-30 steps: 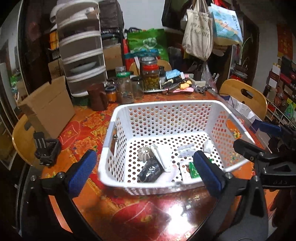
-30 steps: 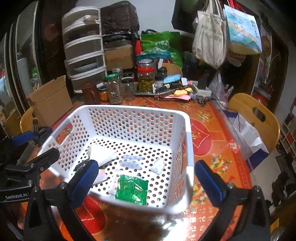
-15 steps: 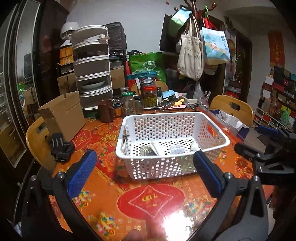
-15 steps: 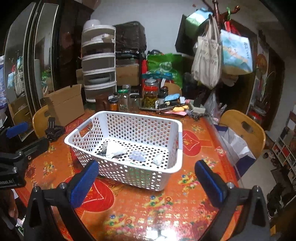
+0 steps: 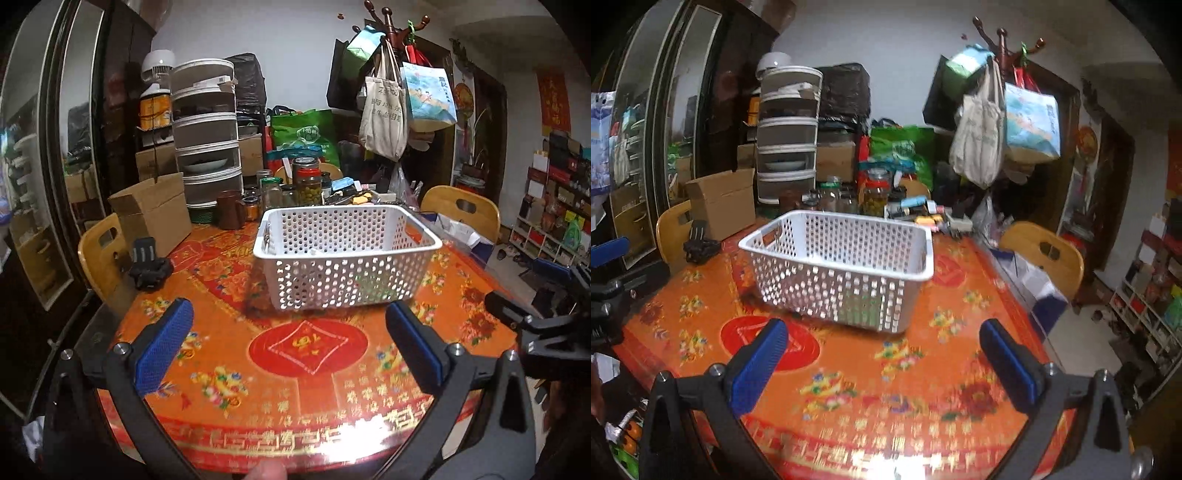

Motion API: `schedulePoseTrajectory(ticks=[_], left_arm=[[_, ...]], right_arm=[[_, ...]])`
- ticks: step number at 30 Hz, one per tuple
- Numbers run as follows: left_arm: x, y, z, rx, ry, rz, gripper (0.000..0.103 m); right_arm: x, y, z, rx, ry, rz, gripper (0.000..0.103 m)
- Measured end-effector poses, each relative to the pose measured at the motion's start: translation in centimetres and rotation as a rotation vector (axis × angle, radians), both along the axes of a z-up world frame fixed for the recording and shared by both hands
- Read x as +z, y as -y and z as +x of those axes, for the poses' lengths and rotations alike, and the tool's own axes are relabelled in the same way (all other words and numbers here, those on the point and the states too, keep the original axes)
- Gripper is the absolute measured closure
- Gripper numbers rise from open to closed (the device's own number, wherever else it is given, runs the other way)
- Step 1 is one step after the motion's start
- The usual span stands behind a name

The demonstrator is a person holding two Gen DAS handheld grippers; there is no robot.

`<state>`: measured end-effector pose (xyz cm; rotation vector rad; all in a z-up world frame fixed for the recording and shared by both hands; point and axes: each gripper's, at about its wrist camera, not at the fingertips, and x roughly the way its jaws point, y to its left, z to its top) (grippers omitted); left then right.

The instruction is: Organize soft objects

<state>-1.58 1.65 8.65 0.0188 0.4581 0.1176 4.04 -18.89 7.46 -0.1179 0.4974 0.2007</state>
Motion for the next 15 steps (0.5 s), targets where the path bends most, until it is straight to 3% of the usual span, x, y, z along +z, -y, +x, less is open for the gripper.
schedulePoseTrajectory(ticks=[4, 15], left_arm=[[-0.3, 0.9, -2.0, -0.033, -0.01, -0.015, 0.0], [-0.8, 1.5, -0.7, -0.056, -0.061, -0.06, 0.0]], right_arm=[[0.2, 1.2, -1.5, 0.034, -0.045, 0.108, 0.0], [-0.2, 1.6, -1.8, 0.037, -0.067, 0.129, 0.0]])
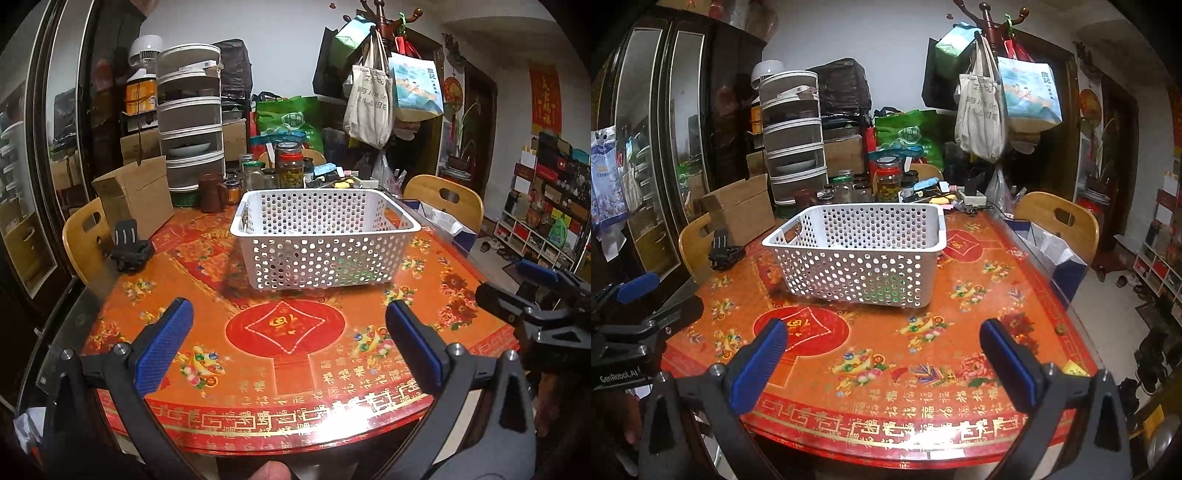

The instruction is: Organize soft objects

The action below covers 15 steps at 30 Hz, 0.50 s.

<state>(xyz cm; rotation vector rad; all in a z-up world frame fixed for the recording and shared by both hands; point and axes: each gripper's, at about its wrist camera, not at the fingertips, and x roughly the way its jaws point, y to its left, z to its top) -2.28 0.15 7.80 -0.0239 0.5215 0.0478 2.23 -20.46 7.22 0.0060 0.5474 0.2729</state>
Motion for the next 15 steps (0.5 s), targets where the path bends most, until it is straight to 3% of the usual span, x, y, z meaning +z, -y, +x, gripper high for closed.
schedulePoseTrajectory(ticks=[15], left_arm=[[-0.1, -0.8, 1.15, -0.001, -0.013, -0.017, 0.0]], right_arm=[[-0.18, -0.18, 0.16, 0.004, -0.011, 0.006, 0.0]])
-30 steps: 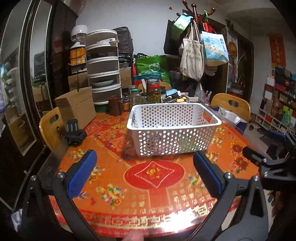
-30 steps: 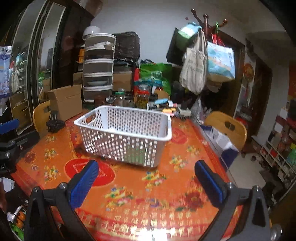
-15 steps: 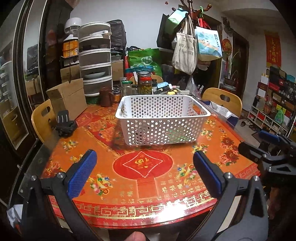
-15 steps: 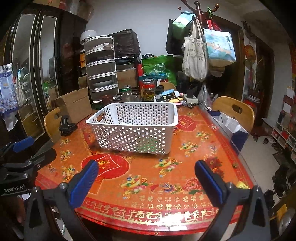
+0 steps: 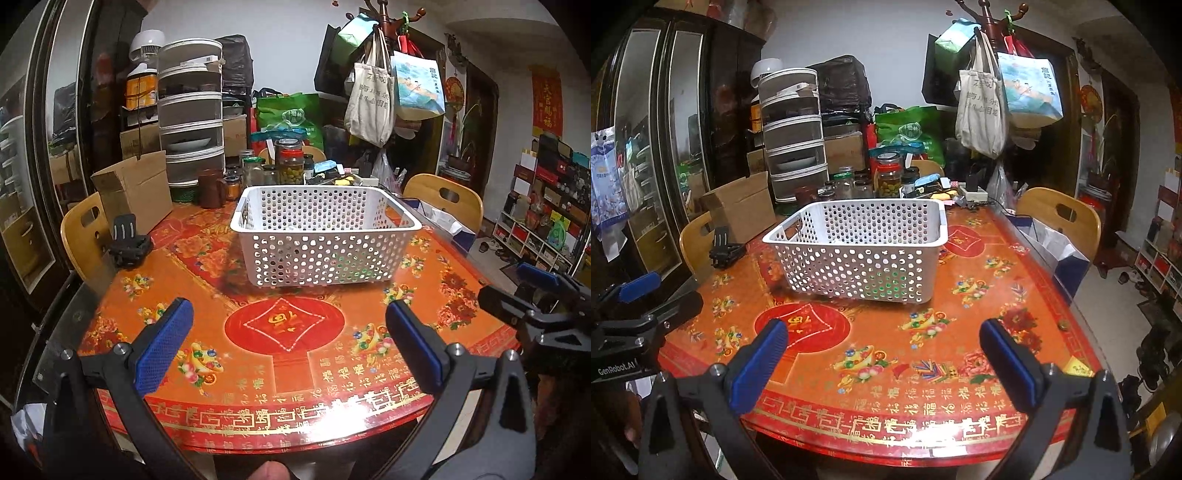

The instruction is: Organize soft objects

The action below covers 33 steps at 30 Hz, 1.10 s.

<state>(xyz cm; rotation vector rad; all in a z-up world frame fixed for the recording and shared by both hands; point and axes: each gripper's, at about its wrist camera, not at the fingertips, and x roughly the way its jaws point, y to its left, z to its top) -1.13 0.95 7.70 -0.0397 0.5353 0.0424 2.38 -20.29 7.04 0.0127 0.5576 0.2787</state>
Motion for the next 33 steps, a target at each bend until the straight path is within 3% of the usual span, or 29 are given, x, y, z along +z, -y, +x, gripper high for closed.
schedulePoseTrajectory(ticks=[33], left_arm=[[-0.31, 0.01, -0.14, -0.005, -0.005, -0.015, 0.0]], right_arm=[[0.3, -0.23, -0.35, 0.017, 0.004, -0.007, 0.0]])
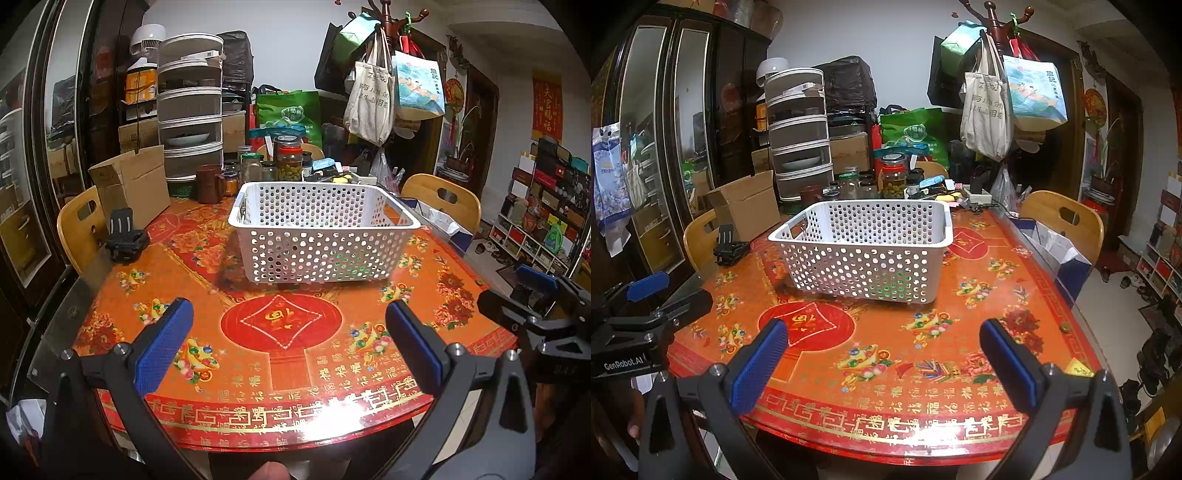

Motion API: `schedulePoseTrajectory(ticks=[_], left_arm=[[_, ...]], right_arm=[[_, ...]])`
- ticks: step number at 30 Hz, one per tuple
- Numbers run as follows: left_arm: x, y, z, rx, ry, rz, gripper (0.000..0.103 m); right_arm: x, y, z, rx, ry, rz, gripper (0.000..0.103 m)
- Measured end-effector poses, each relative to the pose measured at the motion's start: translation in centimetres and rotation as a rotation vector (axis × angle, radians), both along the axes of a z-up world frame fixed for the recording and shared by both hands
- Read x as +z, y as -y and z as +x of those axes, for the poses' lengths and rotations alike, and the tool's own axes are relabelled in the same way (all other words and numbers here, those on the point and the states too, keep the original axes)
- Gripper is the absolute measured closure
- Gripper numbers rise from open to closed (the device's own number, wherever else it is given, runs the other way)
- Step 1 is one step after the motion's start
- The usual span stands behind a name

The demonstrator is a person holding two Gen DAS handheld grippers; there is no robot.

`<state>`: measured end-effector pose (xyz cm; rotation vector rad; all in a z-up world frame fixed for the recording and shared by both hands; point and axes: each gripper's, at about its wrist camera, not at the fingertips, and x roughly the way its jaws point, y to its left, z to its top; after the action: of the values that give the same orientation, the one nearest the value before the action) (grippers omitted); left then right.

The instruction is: Organize soft objects

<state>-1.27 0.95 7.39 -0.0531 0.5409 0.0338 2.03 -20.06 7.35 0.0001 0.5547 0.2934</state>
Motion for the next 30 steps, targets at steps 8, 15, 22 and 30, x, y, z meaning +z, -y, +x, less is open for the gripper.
schedulePoseTrajectory(ticks=[8, 15, 22, 30], left_arm=[[0.0, 0.0, 0.0, 0.0, -0.002, 0.0, 0.0], [-0.3, 0.1, 0.0, 0.0, -0.004, 0.0, 0.0], [-0.7, 0.4, 0.0, -0.004, -0.007, -0.001, 0.0], [-1.3, 0.8, 0.1, -0.01, -0.014, 0.0, 0.0]], right_arm=[[0.0, 0.0, 0.0, 0.0, 0.0, -0.002, 0.0], [-0.1, -0.1, 0.0, 0.001, 0.0, -0.004, 0.0], [-0.1, -0.1, -0.1, 0.001, -0.001, -0.005, 0.0], [-0.1, -0.1, -0.1, 0.001, -0.001, -0.005, 0.0]])
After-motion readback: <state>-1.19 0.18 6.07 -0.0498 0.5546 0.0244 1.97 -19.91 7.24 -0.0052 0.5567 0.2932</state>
